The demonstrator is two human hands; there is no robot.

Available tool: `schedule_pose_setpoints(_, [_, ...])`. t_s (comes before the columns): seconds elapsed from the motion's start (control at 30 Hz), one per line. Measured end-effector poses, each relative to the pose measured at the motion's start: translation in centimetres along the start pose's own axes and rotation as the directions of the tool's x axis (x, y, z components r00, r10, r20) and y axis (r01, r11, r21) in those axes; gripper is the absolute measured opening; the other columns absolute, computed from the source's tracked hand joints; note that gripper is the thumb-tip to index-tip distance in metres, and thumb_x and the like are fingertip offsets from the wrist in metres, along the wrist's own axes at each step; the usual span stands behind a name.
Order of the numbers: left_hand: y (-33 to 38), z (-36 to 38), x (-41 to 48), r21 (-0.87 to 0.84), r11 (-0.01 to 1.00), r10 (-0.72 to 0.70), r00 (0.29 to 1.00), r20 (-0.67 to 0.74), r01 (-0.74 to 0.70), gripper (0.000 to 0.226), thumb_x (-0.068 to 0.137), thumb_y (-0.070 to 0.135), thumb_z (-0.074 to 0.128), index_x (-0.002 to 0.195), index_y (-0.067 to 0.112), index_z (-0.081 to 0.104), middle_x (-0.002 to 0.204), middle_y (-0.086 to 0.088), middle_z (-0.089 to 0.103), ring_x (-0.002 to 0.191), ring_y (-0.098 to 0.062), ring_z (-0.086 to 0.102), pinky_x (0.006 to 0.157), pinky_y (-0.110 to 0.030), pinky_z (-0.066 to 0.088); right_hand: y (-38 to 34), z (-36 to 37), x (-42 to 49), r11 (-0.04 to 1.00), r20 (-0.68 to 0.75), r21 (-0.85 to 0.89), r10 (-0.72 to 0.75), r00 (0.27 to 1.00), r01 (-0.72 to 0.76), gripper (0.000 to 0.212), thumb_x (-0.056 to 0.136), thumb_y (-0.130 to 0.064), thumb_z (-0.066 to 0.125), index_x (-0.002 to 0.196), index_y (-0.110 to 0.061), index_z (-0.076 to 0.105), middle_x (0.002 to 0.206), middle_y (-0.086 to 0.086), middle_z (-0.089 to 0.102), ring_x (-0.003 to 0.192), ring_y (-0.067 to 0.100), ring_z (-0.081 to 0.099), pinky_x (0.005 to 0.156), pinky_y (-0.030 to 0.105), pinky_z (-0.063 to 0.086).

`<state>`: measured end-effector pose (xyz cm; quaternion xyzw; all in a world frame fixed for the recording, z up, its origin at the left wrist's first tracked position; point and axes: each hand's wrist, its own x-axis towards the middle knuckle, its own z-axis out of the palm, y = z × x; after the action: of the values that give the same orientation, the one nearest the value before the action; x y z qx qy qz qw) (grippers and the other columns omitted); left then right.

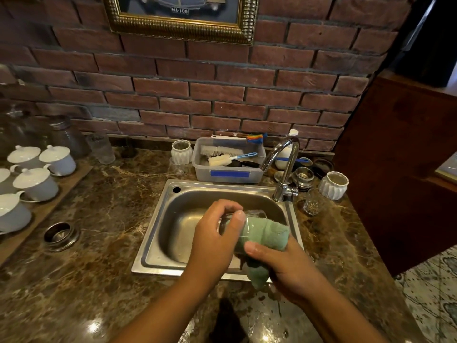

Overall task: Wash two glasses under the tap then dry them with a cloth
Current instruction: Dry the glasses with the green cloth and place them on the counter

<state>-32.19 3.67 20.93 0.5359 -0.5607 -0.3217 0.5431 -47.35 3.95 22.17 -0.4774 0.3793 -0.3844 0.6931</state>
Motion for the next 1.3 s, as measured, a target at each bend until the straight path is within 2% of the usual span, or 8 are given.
schedule_pose_setpoints(0.1, [1.3, 0.5, 0.5, -0.264, 0.901, -0.343, 0.938, 0.052, 0.344, 0.021, 0.097, 0.040, 0.059, 0.093, 0.023, 0.069, 0.085, -0.002, 0.071, 0.072, -0.017, 0.066, 0.043, -0.023, 0.043, -0.9, -0.1, -0.4, 0.876, 0.086, -0.427, -0.207, 0.975, 0.224, 0.011, 0.092, -0.012, 0.068, 0.094, -0.021, 0.074, 0.082, -0.008, 0.073, 0.077, 0.005, 0.068, 0.069, 0.020, 0.053])
schedule_pose_setpoints(0.27, [1.9, -0.2, 1.0, -0.378, 0.389, -0.778, 0.520, 0.354, 0.840, 0.042, 0.087, 0.054, 0.067, 0.098, 0.014, 0.074, 0.074, -0.007, 0.074, 0.055, -0.019, 0.067, 0.040, -0.019, 0.041, -0.5, -1.2, -0.4, 0.278, 0.374, -0.853, -0.266, 0.889, 0.442, 0.005, 0.087, -0.017, 0.068, 0.091, -0.021, 0.070, 0.089, -0.010, 0.070, 0.085, 0.004, 0.061, 0.074, 0.027, 0.052])
schedule_pose_setpoints(0.33, [1.8, -0.1, 0.7, -0.411, 0.413, -0.779, 0.549, 0.304, 0.813, 0.038, 0.090, 0.048, 0.065, 0.096, 0.011, 0.072, 0.067, -0.007, 0.072, 0.049, -0.019, 0.064, 0.039, -0.019, 0.038, -0.4, -0.8, -0.6, 0.339, 0.362, -0.829, -0.283, 0.888, 0.446, 0.010, 0.091, -0.031, 0.065, 0.092, -0.023, 0.070, 0.089, -0.013, 0.069, 0.084, 0.002, 0.061, 0.074, 0.024, 0.051])
schedule_pose_setpoints(0.6, [1.7, 0.0, -0.2, -0.139, 0.984, -0.136, 0.972, -0.189, 0.111, 0.027, 0.098, 0.023, 0.052, 0.080, 0.014, 0.072, 0.073, 0.001, 0.070, 0.068, -0.014, 0.067, 0.054, -0.030, 0.051, -0.1, 1.9, -0.5, 0.947, 0.005, -0.245, -0.213, 0.977, 0.208, 0.010, 0.080, -0.015, 0.078, 0.089, -0.014, 0.076, 0.080, -0.002, 0.075, 0.072, 0.006, 0.069, 0.063, 0.021, 0.055])
schedule_pose_setpoints(0.8, [0.0, -2.3, 0.1, 0.334, 0.703, 0.586, 0.778, 0.226, -0.627, 0.024, 0.094, 0.022, 0.055, 0.089, 0.006, 0.073, 0.085, -0.004, 0.066, 0.077, -0.020, 0.062, 0.065, -0.039, 0.051, 2.5, 2.2, -0.9, 0.787, 0.041, 0.600, 0.150, 0.988, -0.145, 0.085, 0.043, -0.016, 0.101, 0.119, 0.000, 0.066, 0.113, 0.033, 0.067, 0.092, 0.042, 0.070, 0.071, 0.053, 0.059])
schedule_pose_setpoints(1.03, [1.2, -0.1, -1.1, -0.102, 0.995, -0.024, 0.999, -0.033, 0.020, 0.021, 0.092, 0.033, 0.049, 0.089, 0.024, 0.068, 0.084, 0.007, 0.067, 0.078, -0.010, 0.064, 0.060, -0.024, 0.050, 1.0, 1.4, -0.9, 0.979, -0.102, -0.098, -0.190, 0.977, 0.180, 0.034, 0.077, -0.026, 0.078, 0.106, -0.009, 0.072, 0.092, 0.004, 0.078, 0.085, 0.019, 0.073, 0.073, 0.027, 0.058])
schedule_pose_setpoints(1.2, [3.6, -0.3, -0.9, -0.544, 0.473, -0.683, 0.678, 0.271, 0.693, 0.028, 0.095, 0.037, 0.060, 0.091, 0.011, 0.070, 0.071, -0.011, 0.070, 0.050, -0.019, 0.063, 0.035, -0.019, 0.038, 1.0, -0.8, -1.2, 0.246, 0.361, -0.812, -0.501, 0.786, 0.529, 0.009, 0.090, -0.032, 0.069, 0.097, -0.029, 0.074, 0.094, -0.023, 0.070, 0.093, -0.005, 0.064, 0.080, 0.023, 0.055])
schedule_pose_setpoints(1.3, [4.3, -0.4, -1.4, -0.525, 0.444, -0.706, 0.644, 0.295, 0.726, 0.027, 0.096, 0.031, 0.058, 0.086, 0.007, 0.066, 0.057, -0.008, 0.063, 0.039, -0.016, 0.055, 0.031, -0.016, 0.030, 1.3, -0.5, -1.8, 0.267, 0.307, -0.844, -0.471, 0.827, 0.465, 0.024, 0.092, -0.050, 0.063, 0.099, -0.031, 0.075, 0.093, -0.016, 0.071, 0.089, 0.000, 0.065, 0.076, 0.025, 0.053])
